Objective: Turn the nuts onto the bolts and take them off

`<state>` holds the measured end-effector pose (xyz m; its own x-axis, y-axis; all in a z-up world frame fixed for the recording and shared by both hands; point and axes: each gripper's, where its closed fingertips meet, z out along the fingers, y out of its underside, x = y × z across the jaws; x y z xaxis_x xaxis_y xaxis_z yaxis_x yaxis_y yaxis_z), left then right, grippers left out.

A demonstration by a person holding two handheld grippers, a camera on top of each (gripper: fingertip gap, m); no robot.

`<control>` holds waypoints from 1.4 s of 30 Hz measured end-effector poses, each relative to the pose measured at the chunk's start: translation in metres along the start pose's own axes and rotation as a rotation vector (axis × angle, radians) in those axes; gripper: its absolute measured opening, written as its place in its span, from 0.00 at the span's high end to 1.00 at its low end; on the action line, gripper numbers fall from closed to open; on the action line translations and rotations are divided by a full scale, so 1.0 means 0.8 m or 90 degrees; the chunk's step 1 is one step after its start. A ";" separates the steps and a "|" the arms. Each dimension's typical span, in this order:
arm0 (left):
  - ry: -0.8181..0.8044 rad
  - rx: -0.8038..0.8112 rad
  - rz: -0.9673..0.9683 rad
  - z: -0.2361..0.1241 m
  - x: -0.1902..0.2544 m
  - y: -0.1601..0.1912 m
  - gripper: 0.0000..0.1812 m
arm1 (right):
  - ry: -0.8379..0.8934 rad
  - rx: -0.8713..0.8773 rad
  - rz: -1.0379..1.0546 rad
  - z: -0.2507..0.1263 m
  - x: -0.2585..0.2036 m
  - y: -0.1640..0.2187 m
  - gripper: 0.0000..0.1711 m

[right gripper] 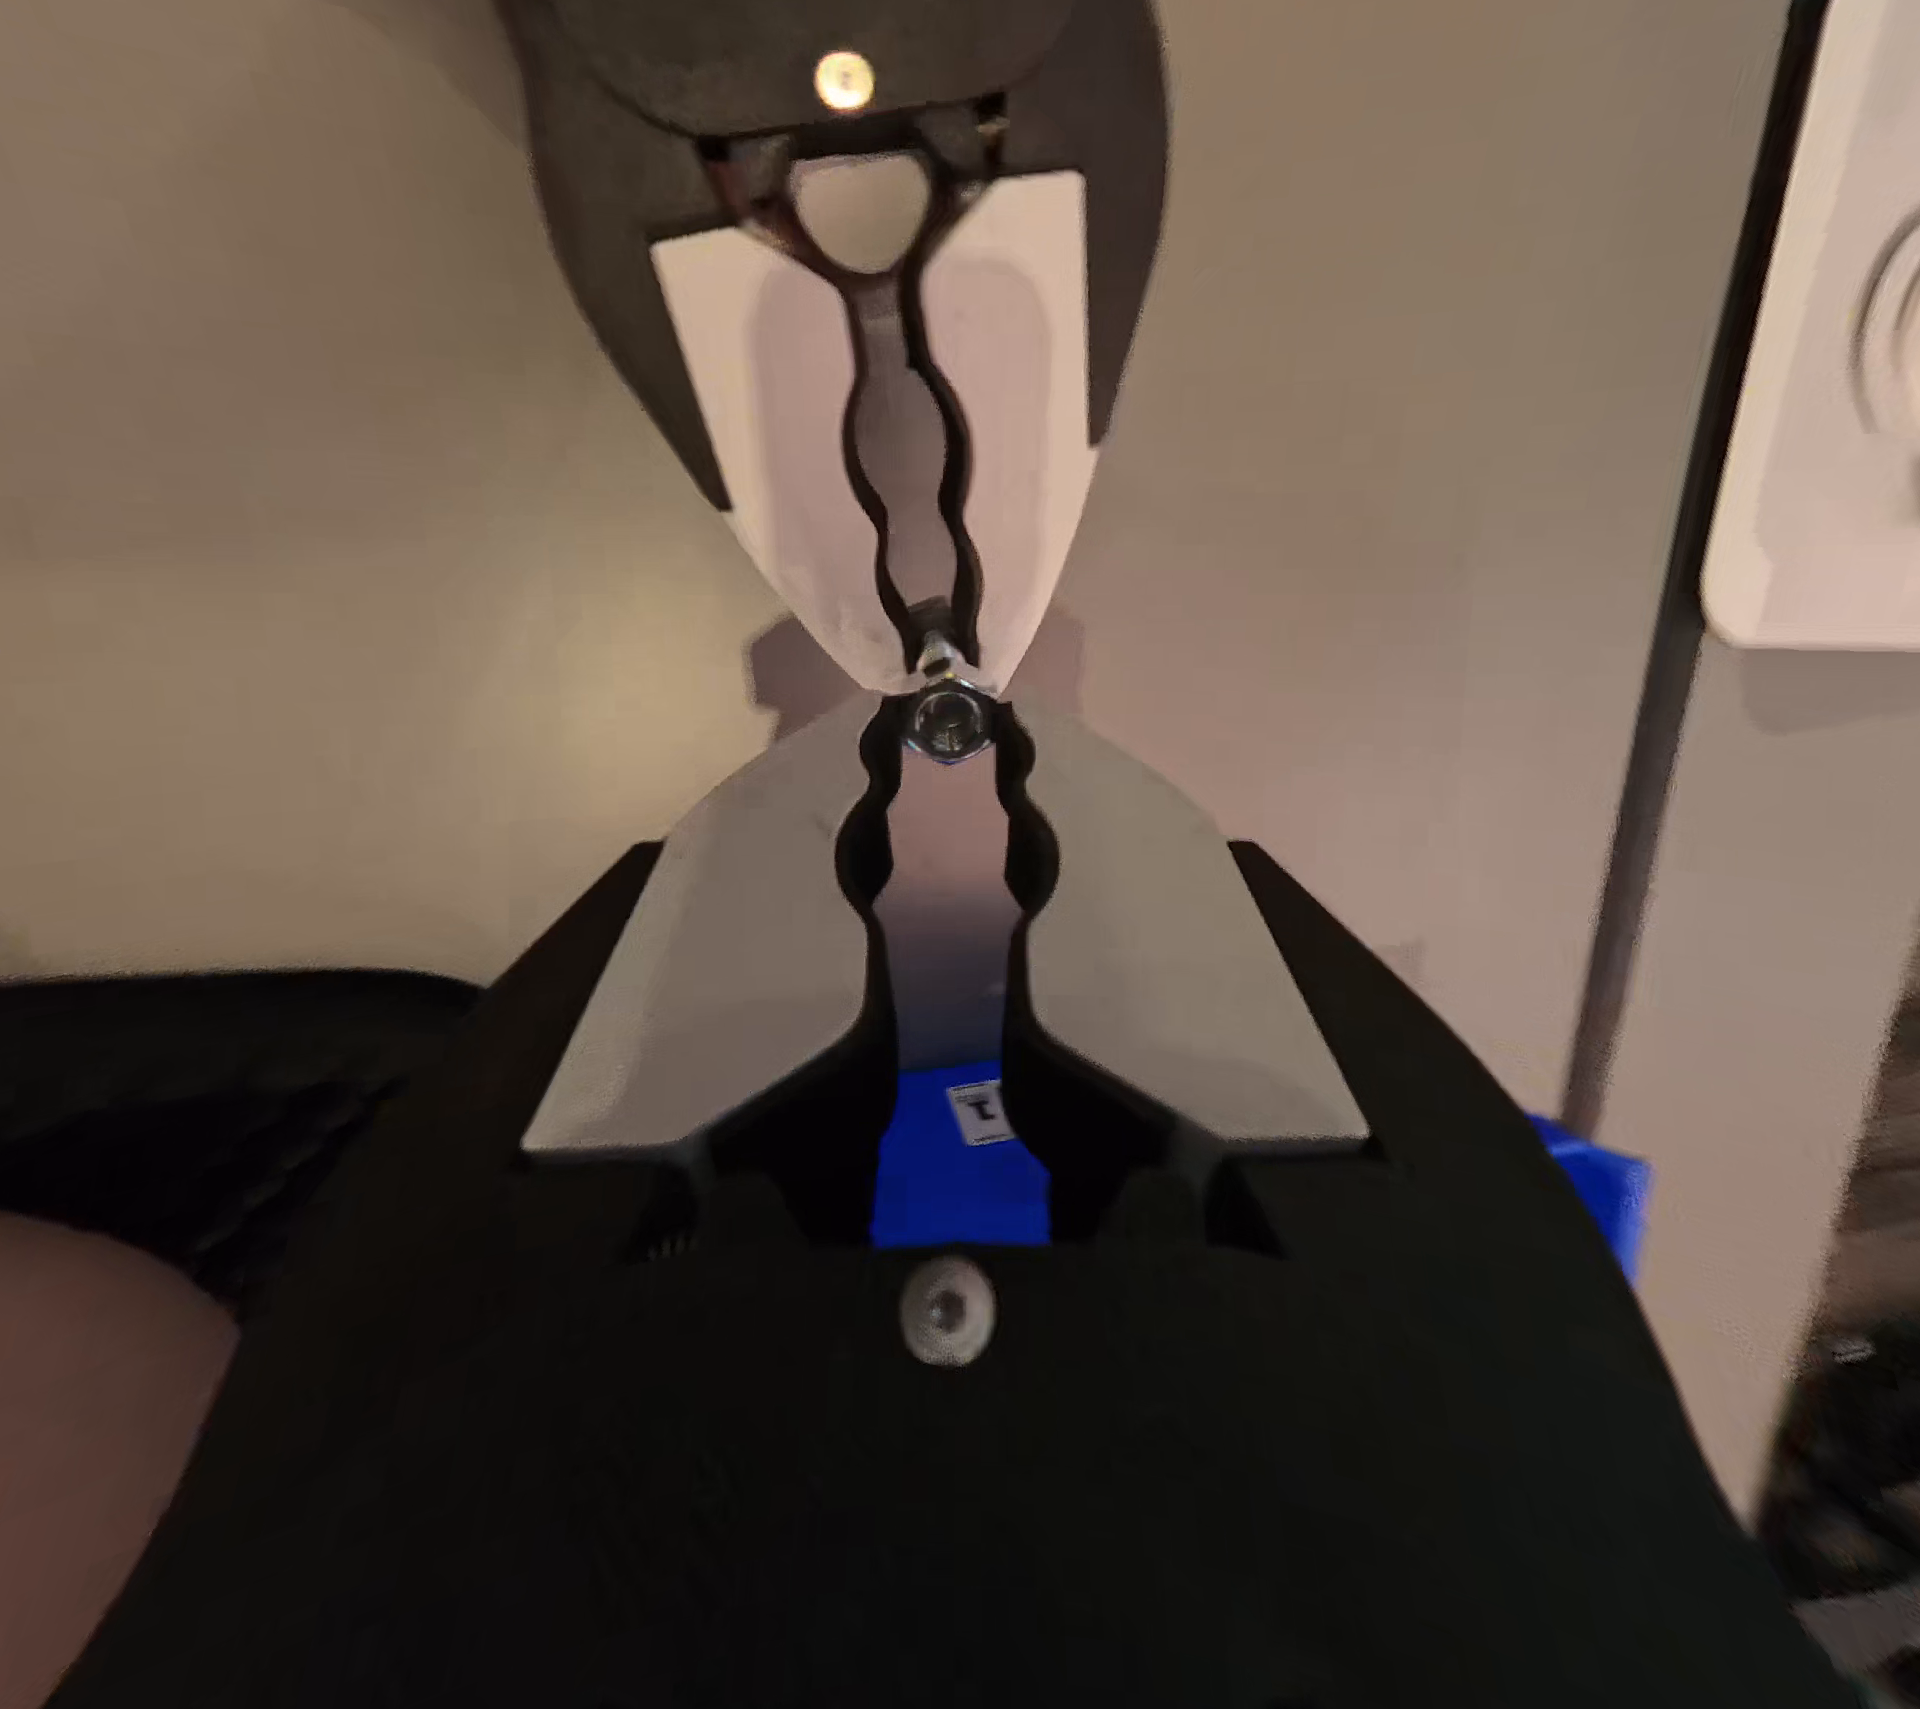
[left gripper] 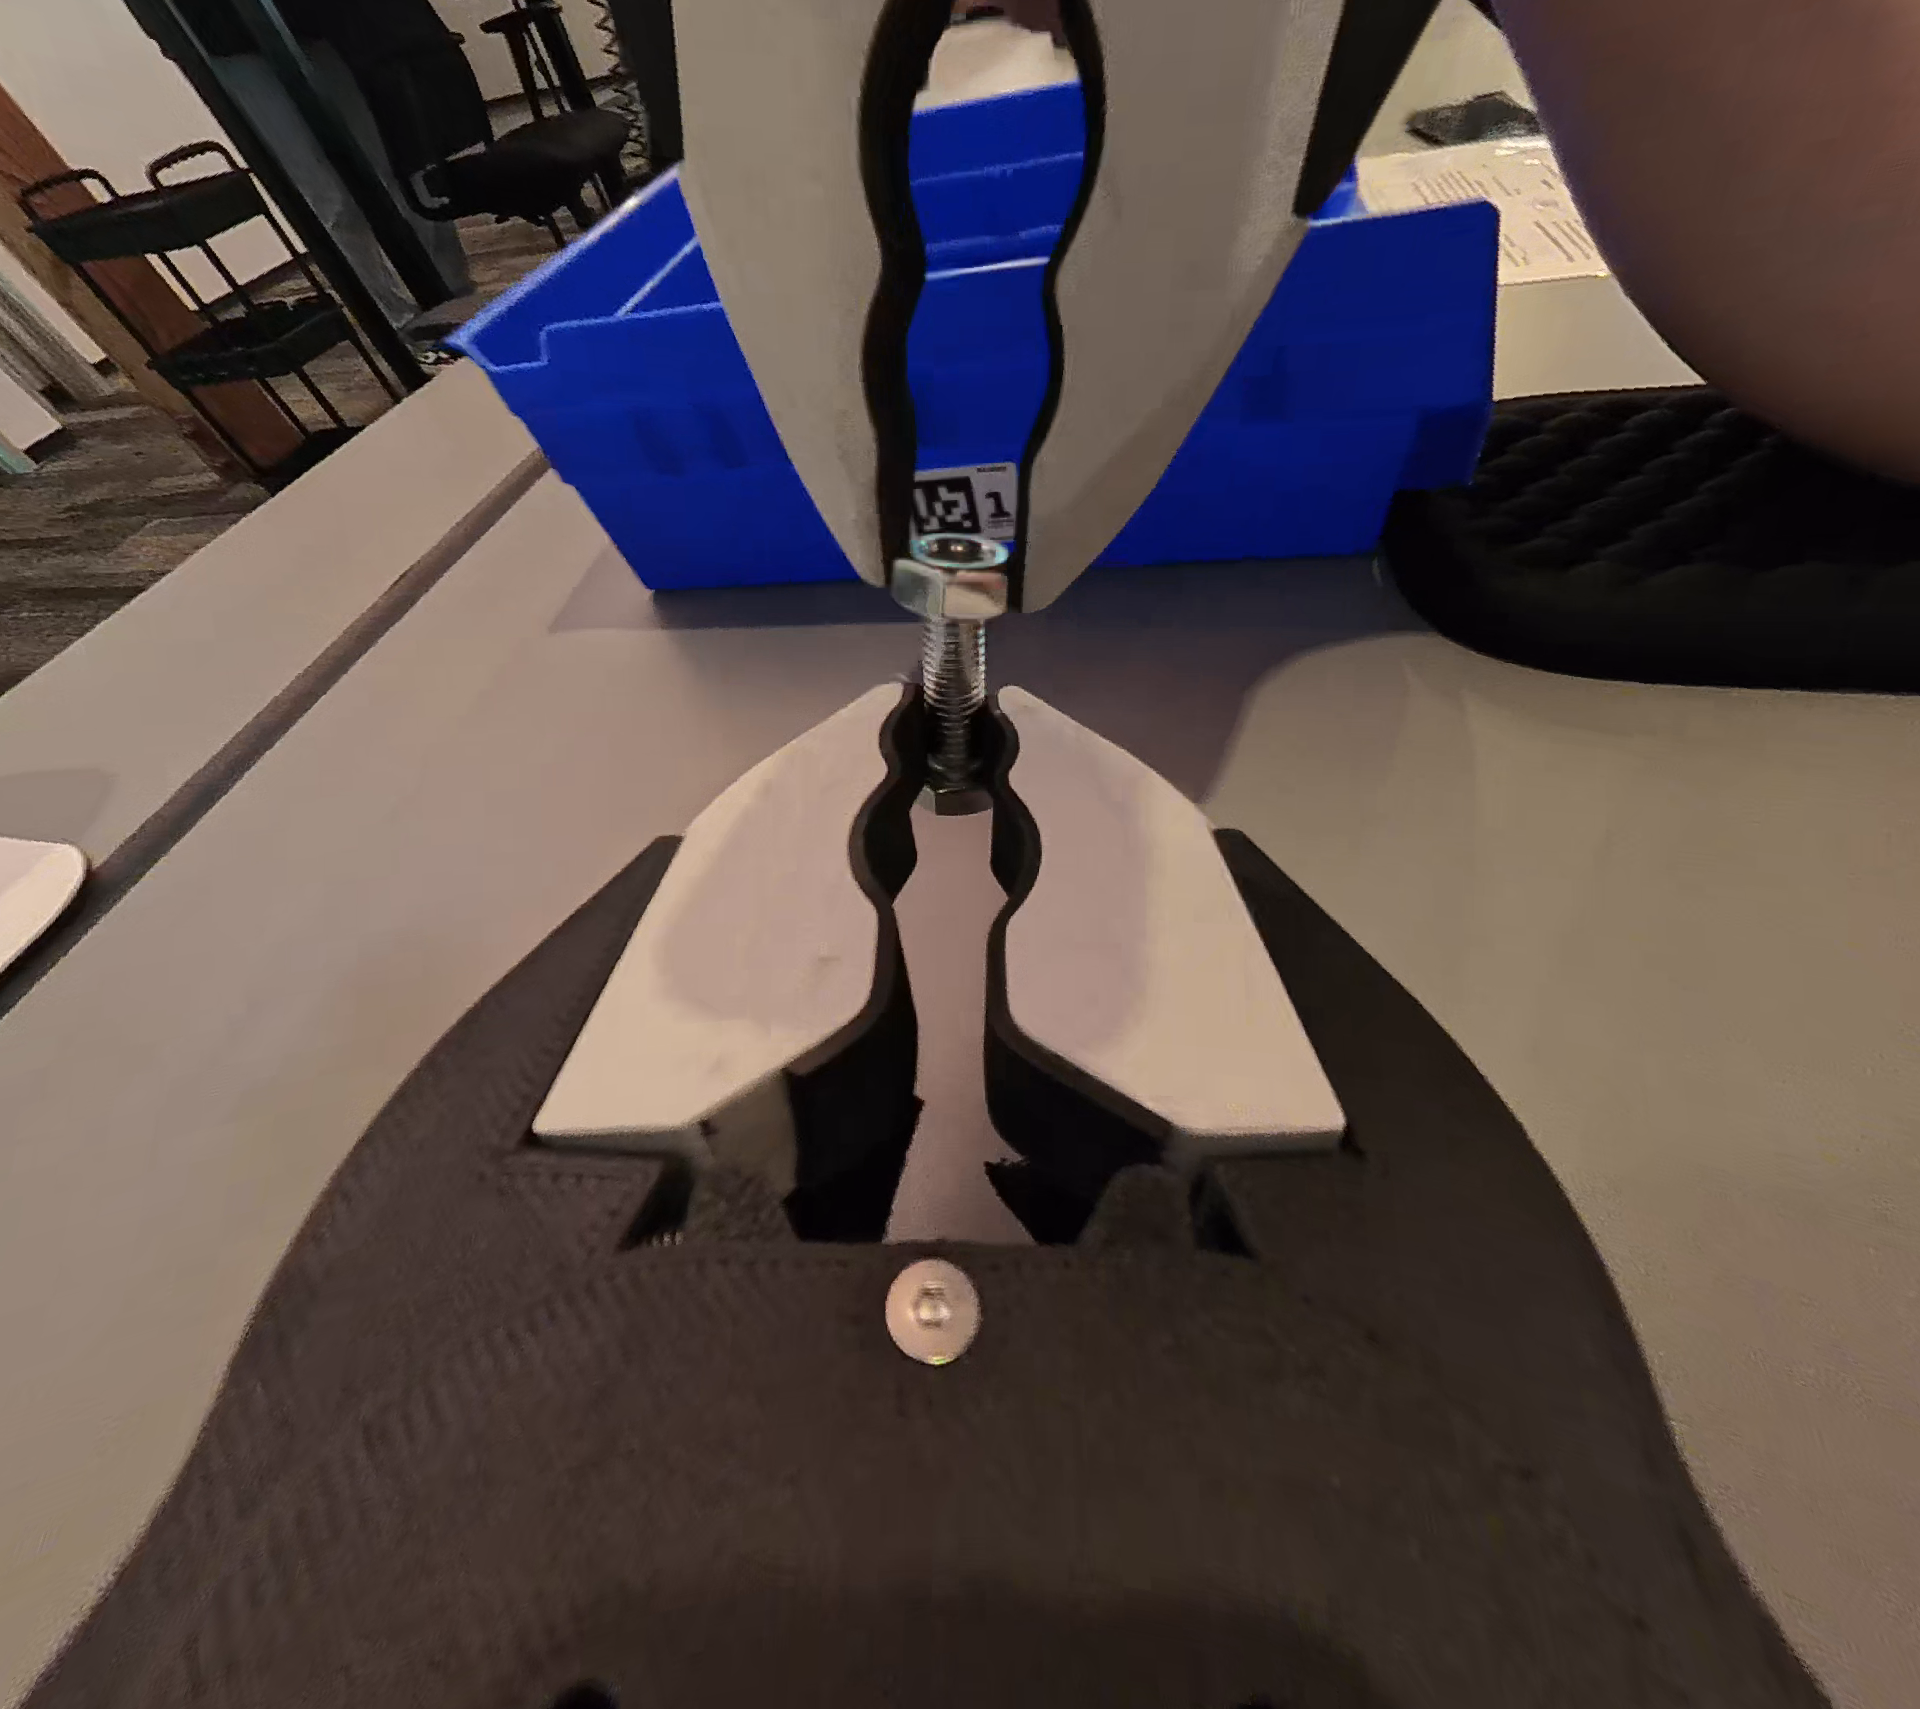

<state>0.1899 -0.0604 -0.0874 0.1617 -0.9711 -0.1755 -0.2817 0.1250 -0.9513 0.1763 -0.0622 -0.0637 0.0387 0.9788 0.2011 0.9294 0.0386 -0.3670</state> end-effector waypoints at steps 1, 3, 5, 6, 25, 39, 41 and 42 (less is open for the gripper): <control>-0.011 -0.001 -0.002 -0.001 -0.004 -0.001 0.95 | -0.004 0.000 0.042 0.000 0.003 0.000 0.89; -0.034 -0.004 -0.003 -0.003 -0.011 -0.001 0.95 | -0.015 0.007 0.115 0.001 0.010 -0.003 0.89; -0.047 -0.003 -0.009 -0.004 -0.016 0.000 0.95 | -0.032 0.022 0.176 0.002 0.014 -0.007 0.89; -0.049 -0.004 -0.017 -0.004 -0.017 0.001 0.95 | -0.041 0.027 0.199 0.004 0.015 -0.009 0.89; -0.167 -0.006 -0.073 -0.021 -0.058 0.002 0.95 | -0.044 0.116 0.428 0.009 0.051 -0.035 0.89; -0.176 0.013 -0.085 -0.025 -0.064 0.000 0.95 | -0.005 0.115 0.303 0.003 0.050 -0.039 0.78; -0.178 0.018 -0.085 -0.027 -0.065 -0.002 0.95 | 0.028 0.105 0.239 -0.001 0.050 -0.034 0.75; -0.179 0.020 -0.083 -0.027 -0.065 -0.003 0.95 | 0.043 0.098 0.202 -0.001 0.050 -0.032 0.74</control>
<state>0.1616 -0.0143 -0.0708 0.4517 -0.8853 -0.1110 -0.2125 0.0141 -0.9770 0.1546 -0.0246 -0.0457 0.3451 0.9317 0.1129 0.8012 -0.2298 -0.5525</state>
